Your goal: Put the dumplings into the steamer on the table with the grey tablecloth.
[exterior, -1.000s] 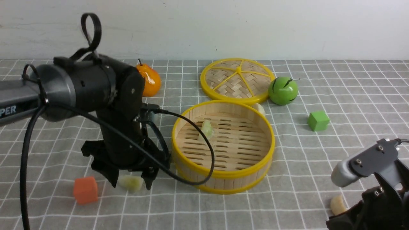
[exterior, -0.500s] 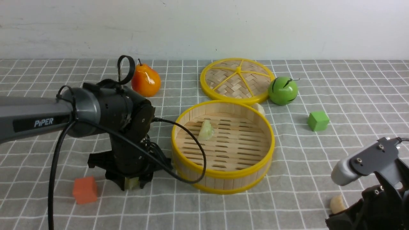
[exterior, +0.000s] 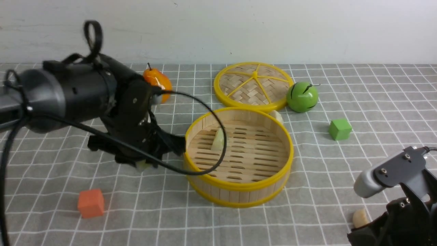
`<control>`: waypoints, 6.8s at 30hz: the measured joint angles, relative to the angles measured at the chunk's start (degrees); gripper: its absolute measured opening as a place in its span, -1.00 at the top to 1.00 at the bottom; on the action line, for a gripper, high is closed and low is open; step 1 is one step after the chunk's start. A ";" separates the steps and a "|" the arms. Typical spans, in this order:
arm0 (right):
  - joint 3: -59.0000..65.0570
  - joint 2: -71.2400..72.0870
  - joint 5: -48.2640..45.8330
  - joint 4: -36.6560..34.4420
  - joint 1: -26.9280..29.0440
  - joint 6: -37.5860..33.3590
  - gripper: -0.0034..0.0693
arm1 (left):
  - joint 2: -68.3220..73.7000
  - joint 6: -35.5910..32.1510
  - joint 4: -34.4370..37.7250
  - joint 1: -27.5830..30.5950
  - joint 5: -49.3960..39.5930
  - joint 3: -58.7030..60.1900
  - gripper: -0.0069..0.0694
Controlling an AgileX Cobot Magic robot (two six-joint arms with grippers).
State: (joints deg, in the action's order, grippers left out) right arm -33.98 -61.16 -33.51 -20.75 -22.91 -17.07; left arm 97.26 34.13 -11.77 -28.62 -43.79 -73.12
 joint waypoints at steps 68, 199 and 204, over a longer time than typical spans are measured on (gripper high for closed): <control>-36.16 -31.32 -1.54 4.52 2.27 6.59 0.54 | -80.16 -2.75 -18.60 -7.11 15.63 55.09 0.86; 34.96 61.70 23.75 15.35 5.50 9.78 0.95 | -73.85 -2.75 -25.36 -7.11 19.30 57.79 0.67; 35.53 61.80 15.79 15.33 13.55 12.72 0.94 | -73.85 -2.75 -25.36 -7.11 19.28 57.79 0.67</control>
State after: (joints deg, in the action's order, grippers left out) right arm 1.55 0.64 -17.72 -5.41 -9.36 -4.35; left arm 23.41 31.38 -37.13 -35.73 -24.52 -15.33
